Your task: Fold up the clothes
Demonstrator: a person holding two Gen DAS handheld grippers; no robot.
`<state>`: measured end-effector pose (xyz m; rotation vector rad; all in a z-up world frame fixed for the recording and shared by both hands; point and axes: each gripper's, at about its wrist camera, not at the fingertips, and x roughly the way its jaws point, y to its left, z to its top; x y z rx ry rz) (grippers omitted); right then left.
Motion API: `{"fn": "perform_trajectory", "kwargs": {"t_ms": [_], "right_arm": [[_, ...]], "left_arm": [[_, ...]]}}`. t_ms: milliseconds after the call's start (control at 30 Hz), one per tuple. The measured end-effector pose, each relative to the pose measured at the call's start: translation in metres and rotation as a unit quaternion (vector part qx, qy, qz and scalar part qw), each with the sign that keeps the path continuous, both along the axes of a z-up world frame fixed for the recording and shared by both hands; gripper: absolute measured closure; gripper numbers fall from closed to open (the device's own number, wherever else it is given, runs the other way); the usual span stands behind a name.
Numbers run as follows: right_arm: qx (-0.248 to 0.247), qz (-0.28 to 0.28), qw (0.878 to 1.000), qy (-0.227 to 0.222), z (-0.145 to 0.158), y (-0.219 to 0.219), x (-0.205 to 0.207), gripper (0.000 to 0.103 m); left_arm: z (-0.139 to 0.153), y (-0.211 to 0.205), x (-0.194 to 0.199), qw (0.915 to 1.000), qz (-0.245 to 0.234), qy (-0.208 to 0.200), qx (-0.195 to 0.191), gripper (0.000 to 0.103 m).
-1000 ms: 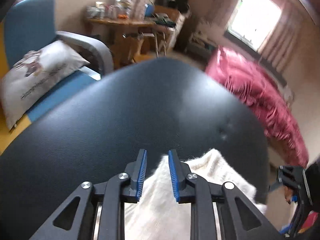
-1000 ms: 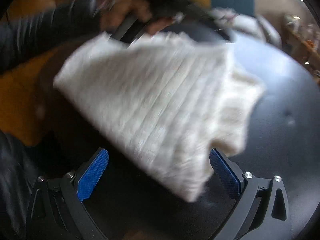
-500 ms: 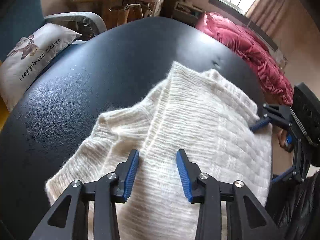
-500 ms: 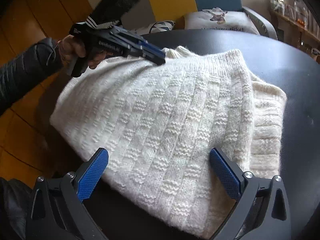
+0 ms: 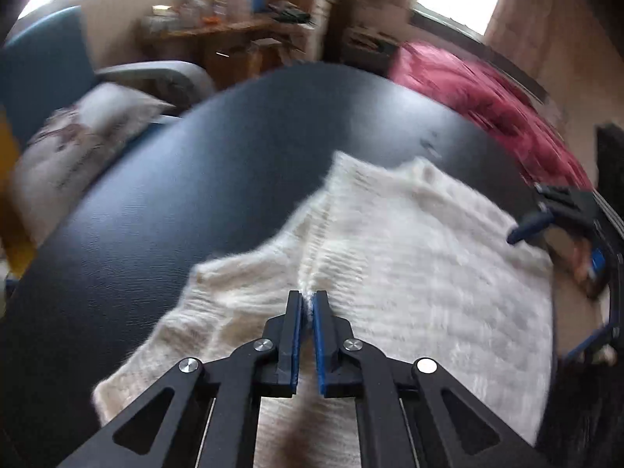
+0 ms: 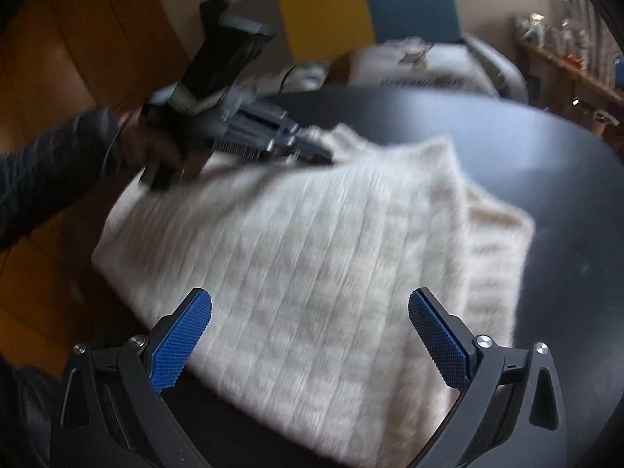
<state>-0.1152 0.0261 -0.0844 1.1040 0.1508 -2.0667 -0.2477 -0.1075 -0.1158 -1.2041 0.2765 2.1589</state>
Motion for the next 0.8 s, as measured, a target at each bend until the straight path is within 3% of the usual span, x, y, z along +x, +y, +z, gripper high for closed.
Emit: {"fn": "perform_trajectory", "kwargs": {"t_ms": [100,200,300,367,500,667,800], "right_arm": [[0.064,-0.02,0.998,-0.007,-0.02,-0.015,-0.013,0.0],[0.117,-0.018,0.993,0.017,-0.042,-0.025,-0.01,0.0],[0.117,-0.025,0.993,0.01,-0.042,-0.024,-0.012,0.0],[0.121,-0.026,0.992,0.005,-0.042,-0.025,-0.014,0.0],[0.131,-0.034,0.991,-0.006,-0.037,-0.028,-0.019,0.0],[0.127,-0.052,0.99,0.01,-0.01,-0.031,-0.015,0.0],[0.132,-0.051,0.989,0.038,0.005,-0.048,-0.009,0.0]], "left_arm": [[-0.003,-0.003,-0.003,0.9967,0.072,0.028,-0.026,0.101],[-0.012,0.004,-0.001,0.9946,0.079,0.03,-0.061,0.102],[-0.005,0.008,0.0,0.9945,0.073,0.033,-0.067,0.101],[0.004,0.013,0.006,0.9934,0.084,0.04,-0.068,0.093],[0.026,0.003,0.033,0.9898,0.11,0.06,-0.068,0.088],[0.05,-0.033,0.092,0.9765,0.178,0.093,-0.079,0.085],[0.04,-0.057,0.128,0.9676,0.225,0.077,-0.084,0.084]]}}
